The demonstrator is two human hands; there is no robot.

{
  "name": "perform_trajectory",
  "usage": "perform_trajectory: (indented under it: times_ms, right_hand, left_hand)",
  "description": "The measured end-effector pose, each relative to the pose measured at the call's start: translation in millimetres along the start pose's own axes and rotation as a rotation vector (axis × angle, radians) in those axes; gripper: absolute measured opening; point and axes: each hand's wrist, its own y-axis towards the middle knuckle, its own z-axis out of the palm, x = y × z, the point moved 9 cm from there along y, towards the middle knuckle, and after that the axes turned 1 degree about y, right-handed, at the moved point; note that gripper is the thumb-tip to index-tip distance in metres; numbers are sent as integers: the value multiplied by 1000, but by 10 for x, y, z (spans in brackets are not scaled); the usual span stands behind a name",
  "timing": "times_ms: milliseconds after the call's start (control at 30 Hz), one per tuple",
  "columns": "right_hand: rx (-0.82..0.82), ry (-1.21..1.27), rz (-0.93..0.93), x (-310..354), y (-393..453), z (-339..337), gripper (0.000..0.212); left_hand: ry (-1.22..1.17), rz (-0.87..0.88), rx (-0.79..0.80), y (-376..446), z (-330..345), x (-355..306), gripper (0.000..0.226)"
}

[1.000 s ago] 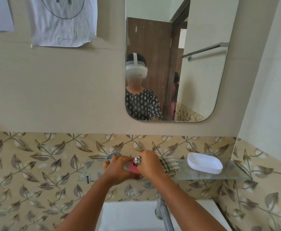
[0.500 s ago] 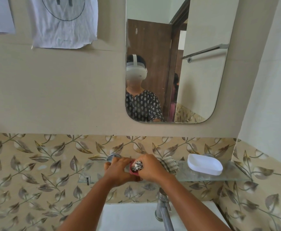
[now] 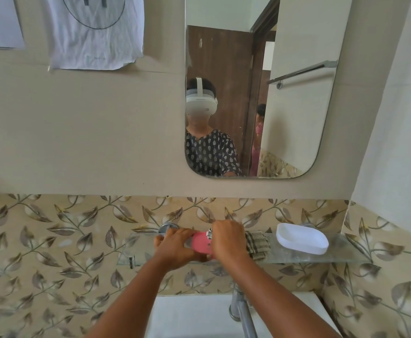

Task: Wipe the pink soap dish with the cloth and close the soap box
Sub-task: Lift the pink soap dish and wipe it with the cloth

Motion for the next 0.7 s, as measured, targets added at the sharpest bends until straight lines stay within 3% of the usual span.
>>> perform_trajectory:
  times_ms: [167,367,700]
  right_hand:
    - [80,-73,-29,-21,11,-28,16]
    - [187,57,-26,-60,-1,12,16]
    - [110,187,-17,36,-49,22,24]
  left_hand:
    - [15,2,-7,0,3,-2,91]
    - [15,12,-13,-19,2,-13,92]
    - [8,20,-21,-33,-22,-16,105]
